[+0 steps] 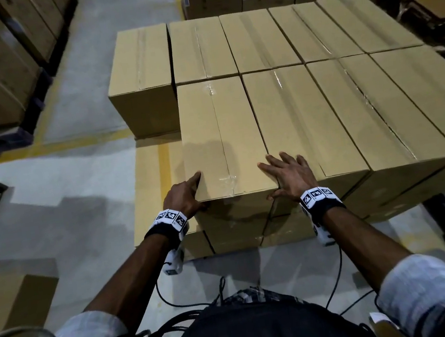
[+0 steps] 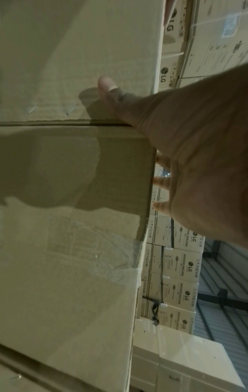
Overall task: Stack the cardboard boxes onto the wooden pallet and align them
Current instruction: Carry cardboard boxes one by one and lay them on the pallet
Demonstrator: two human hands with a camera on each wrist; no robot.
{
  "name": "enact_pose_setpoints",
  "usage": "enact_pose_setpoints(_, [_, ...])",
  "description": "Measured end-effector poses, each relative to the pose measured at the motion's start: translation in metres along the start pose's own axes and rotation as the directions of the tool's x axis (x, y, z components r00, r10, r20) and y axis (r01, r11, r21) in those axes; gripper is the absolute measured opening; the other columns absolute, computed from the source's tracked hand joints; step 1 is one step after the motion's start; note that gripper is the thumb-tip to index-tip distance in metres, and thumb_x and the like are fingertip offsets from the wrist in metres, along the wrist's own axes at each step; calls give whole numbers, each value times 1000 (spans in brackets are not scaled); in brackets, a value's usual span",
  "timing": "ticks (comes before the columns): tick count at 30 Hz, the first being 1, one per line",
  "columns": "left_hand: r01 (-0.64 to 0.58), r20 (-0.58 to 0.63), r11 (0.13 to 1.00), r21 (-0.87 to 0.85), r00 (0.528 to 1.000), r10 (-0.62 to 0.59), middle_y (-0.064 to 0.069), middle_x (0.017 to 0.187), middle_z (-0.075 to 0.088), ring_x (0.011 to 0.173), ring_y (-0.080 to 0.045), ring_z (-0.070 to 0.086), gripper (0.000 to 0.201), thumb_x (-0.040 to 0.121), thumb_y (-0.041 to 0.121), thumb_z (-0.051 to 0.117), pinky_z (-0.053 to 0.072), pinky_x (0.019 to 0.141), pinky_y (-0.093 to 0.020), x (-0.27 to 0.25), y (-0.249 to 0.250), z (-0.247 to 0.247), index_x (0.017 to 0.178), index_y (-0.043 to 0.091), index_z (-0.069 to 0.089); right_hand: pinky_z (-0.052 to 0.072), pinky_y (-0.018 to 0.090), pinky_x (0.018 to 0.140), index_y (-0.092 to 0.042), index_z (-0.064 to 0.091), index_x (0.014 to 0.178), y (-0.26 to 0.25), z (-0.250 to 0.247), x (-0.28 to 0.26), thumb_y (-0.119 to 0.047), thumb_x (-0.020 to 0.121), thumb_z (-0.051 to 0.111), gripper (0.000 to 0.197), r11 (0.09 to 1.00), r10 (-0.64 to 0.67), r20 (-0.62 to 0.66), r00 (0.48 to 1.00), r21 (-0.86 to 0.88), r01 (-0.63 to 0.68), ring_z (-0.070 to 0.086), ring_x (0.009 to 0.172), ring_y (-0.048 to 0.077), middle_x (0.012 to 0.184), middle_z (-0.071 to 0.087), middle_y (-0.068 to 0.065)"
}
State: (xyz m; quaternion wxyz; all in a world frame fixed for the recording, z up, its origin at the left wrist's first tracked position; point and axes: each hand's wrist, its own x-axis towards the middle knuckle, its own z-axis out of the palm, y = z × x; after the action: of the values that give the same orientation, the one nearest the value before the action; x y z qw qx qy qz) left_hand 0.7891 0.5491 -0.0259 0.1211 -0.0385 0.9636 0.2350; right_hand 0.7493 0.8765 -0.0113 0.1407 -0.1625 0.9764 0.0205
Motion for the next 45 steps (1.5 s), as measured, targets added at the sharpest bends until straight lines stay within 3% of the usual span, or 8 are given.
enact_pose_setpoints(13, [-17, 29, 996, 86, 999, 14, -7, 129, 67, 108, -34, 64, 112, 75, 34, 91, 52, 77, -36, 2, 1, -1, 163, 38, 23, 10, 58, 126, -48, 7, 162, 2, -6, 3, -62, 74, 83, 117, 1000, -27, 23, 999, -3, 27, -1, 159, 28, 173, -2, -10])
enact_pose_setpoints(18, [-16, 41, 997, 73, 999, 13, -8, 131, 65, 111, -35, 64, 115, 74, 34, 91, 57, 86, -43, 0, 0, 3, 163, 39, 18, 13, 58, 126, -49, 8, 160, 5, -7, 3, -65, 69, 84, 120, 998, -54, 13, 998, -36, 55, 3, 159, 28, 173, -2, -7])
enact_pose_setpoints(29, [4, 68, 998, 62, 998, -8, -12, 135, 64, 115, -36, 63, 113, 77, 25, 90, 57, 93, -45, -1, 5, 2, 164, 34, 18, 18, 54, 125, -51, 6, 161, 7, -19, 5, -71, 67, 81, 121, 989, -103, 41, 994, -104, 107, 5, 159, 28, 173, -1, -6])
enact_pose_setpoints(33, [15, 71, 998, 65, 997, -19, -12, 134, 65, 114, -36, 63, 114, 77, 23, 90, 57, 92, -44, 0, 7, 3, 164, 34, 17, 23, 50, 125, -49, 5, 161, 7, -22, 7, -71, 65, 82, 125, 983, -143, 61, 988, -103, 149, 5, 159, 29, 173, -1, -4])
enact_pose_setpoints(41, [39, 49, 995, 94, 998, -44, -11, 128, 65, 107, -35, 63, 113, 78, 27, 89, 51, 78, -37, 0, 10, 8, 164, 38, 16, 26, 49, 124, -45, 5, 162, 9, -19, 10, -73, 66, 80, 125, 982, -162, 54, 985, -86, 167, 6, 159, 32, 174, -1, -2])
enact_pose_setpoints(45, [71, 42, 996, 47, 996, -73, -12, 132, 64, 109, -36, 64, 112, 80, 35, 86, 57, 87, -43, -6, 9, 14, 164, 39, 12, 24, 51, 125, -46, 5, 162, 7, -17, 10, -71, 67, 82, 125, 985, -143, 49, 989, -92, 147, 6, 159, 32, 174, -1, -2])
